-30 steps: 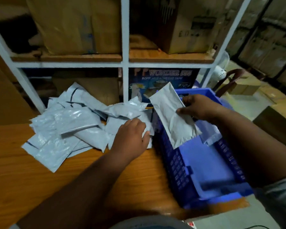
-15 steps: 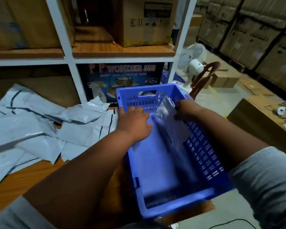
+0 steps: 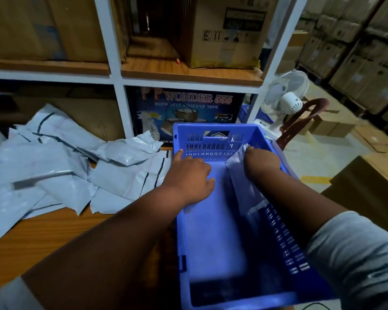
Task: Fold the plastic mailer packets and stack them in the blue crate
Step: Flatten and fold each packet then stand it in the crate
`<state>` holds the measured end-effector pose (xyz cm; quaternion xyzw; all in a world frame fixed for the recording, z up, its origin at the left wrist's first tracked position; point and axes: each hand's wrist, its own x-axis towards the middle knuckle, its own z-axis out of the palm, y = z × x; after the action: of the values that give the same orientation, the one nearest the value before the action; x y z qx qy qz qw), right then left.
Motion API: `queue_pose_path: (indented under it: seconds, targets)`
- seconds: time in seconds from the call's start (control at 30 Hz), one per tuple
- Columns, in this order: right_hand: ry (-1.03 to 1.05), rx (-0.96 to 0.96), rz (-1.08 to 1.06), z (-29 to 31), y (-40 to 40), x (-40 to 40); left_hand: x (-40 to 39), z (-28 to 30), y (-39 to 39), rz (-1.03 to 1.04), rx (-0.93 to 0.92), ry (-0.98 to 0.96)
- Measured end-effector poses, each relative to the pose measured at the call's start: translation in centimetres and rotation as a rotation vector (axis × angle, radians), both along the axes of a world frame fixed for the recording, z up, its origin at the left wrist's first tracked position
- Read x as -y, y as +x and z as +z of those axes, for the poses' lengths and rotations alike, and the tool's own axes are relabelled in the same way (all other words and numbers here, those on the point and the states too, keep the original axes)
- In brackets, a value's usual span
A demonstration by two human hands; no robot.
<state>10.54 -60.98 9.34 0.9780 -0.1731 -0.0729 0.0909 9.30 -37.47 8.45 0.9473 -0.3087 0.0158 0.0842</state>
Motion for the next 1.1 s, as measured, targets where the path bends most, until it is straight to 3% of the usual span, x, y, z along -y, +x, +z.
queue_pose_path:
  seconds: [0.1,0.23,0.3,0.37,0.47,0.53,0.73,0.83,1.0,1.1]
  targets:
    - [-0.131,-0.002,0.106,0.5,-0.8,-0.5,-0.1,-0.2,0.1,0.008,-0.008,-0.020]
    - [-0.176,-0.179,0.225,2.0,-1.6,-1.9,0.0,-0.3,0.2,0.010,0.000,-0.050]
    - [-0.130,-0.094,0.244,2.5,-1.7,-2.3,0.0,-0.4,0.3,0.009,0.005,-0.073]
    - [-0.076,-0.021,0.305,2.9,-1.7,-2.9,-0.2,-0.6,0.4,0.018,-0.016,-0.221]
    - [0.022,-0.085,0.503,4.7,-2.0,-5.1,-1.9,-0.8,0.4,0.061,-0.113,-0.633]
    - [0.107,-0.010,0.574,5.7,-2.1,-7.1,-3.8,-1.1,0.4,0.091,-0.094,-0.734]
    - [0.196,0.094,0.755,9.5,-3.1,-14.9,-11.2,-1.1,0.0,0.151,-0.010,-0.659]
    - [0.238,0.017,0.754,10.1,-3.1,-19.5,-16.2,-1.3,-0.2,0.257,-0.013,-0.609]
    - [0.101,-0.123,0.654,5.4,-0.2,-27.4,-24.4,-1.3,-1.0,0.414,-0.076,-0.583]
    - [0.131,-0.135,0.498,1.9,1.5,-30.8,-28.9,-1.7,-2.0,0.420,-0.081,-0.574]
